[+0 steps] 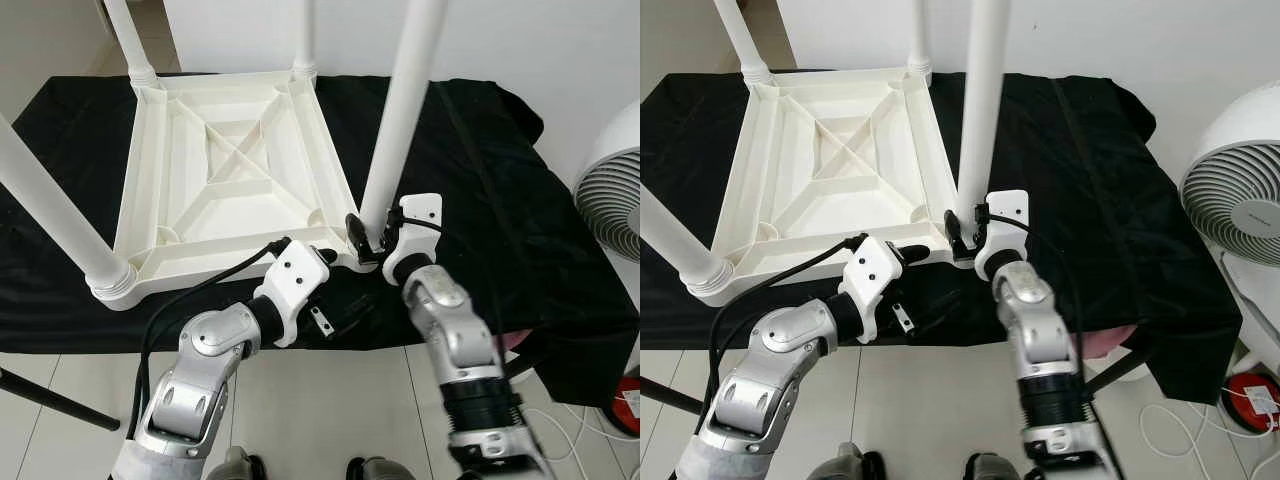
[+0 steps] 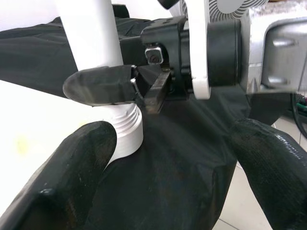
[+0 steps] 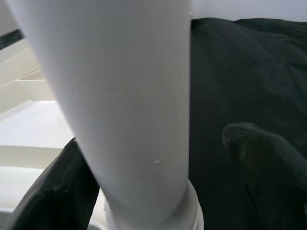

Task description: Building children table

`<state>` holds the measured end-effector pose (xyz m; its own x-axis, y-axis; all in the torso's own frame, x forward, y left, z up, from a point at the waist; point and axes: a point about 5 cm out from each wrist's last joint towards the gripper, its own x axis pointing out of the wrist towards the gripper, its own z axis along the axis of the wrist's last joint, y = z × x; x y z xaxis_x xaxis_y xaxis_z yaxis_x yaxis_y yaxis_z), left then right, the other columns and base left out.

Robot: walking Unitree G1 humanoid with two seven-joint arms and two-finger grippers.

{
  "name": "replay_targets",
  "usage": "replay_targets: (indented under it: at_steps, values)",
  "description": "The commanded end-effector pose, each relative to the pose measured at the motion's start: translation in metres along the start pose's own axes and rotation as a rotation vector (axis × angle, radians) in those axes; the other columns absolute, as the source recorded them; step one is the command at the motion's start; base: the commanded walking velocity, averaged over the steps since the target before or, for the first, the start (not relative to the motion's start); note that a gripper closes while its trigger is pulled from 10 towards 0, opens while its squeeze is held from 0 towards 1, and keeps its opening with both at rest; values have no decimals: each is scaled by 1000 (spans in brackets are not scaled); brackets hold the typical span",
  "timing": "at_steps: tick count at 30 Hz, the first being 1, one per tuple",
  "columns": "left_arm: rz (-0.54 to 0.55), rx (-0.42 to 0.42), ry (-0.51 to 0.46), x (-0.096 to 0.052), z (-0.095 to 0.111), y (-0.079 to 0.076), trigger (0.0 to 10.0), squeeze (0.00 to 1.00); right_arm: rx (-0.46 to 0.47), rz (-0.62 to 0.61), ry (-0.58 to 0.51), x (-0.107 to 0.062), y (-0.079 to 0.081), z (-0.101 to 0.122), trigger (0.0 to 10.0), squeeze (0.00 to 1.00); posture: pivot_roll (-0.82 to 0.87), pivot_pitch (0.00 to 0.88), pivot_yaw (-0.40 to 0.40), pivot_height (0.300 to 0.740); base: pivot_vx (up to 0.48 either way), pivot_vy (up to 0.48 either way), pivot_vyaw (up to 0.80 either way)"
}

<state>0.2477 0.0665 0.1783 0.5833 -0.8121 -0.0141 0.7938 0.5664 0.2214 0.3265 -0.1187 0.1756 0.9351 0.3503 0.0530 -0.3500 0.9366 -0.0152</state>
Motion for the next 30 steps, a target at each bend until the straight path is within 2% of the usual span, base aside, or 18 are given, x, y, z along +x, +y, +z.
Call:
replay_targets:
  at_steps: [1,5,6,7,10,15,20,21,23,24,25,26,27,28,30]
  values:
    - [93,10,2,0,-1,5,10000,0,-37,116,12,2,-5,2,10000,0,-75,93,10,740,0,0,0]
    - [95,13,3,0,-1,6,10000,0,-117,256,18,2,-17,4,10000,0,-76,88,12,740,0,0,0]
    - [95,13,3,0,-1,6,10000,0,-117,256,18,2,-17,4,10000,0,-76,88,12,740,0,0,0]
    - [90,11,0,1,-1,5,10000,0,-154,338,21,4,-19,2,10000,0,-78,84,15,740,0,0,0]
    - [78,10,-5,4,0,3,10000,0,-189,431,25,9,-18,-2,10000,0,-76,73,15,740,0,0,0]
    - [72,10,-6,5,0,2,10000,0,-203,467,19,13,-16,-3,10000,0,-76,73,15,740,0,0,0]
    - [66,13,2,4,-1,0,10000,0,-173,534,38,18,-10,-9,10000,0,-60,70,12,740,0,0,0]
    - [67,14,5,3,-2,0,10000,0,-174,538,47,21,-10,-12,9137,0,-55,70,11,740,0,0,0]
    - [68,15,7,2,-2,0,10000,0,-175,539,52,22,-10,-14,9137,0,-55,70,11,740,0,0,0]
    - [69,16,8,2,-2,0,10000,0,-176,538,63,23,-10,-17,4392,0,-49,70,10,740,0,0,0]
    - [71,16,9,2,-2,0,10000,0,-176,541,73,24,-11,-20,3843,0,-42,68,8,740,0,0,0]
    - [71,16,9,2,-2,0,10000,0,-176,541,73,24,-11,-20,3843,0,-42,68,8,740,0,0,0]
    - [73,16,9,1,-2,0,10000,0,-173,545,83,24,-12,-23,2588,0,-39,68,6,740,0,0,0]
    - [74,16,10,1,-2,0,10000,0,-171,548,89,24,-13,-25,314,0,-39,68,6,740,0,0,0]
    - [76,17,11,0,-2,0,10000,0,-171,551,96,24,-13,-28,0,0,-37,67,5,740,0,0,0]
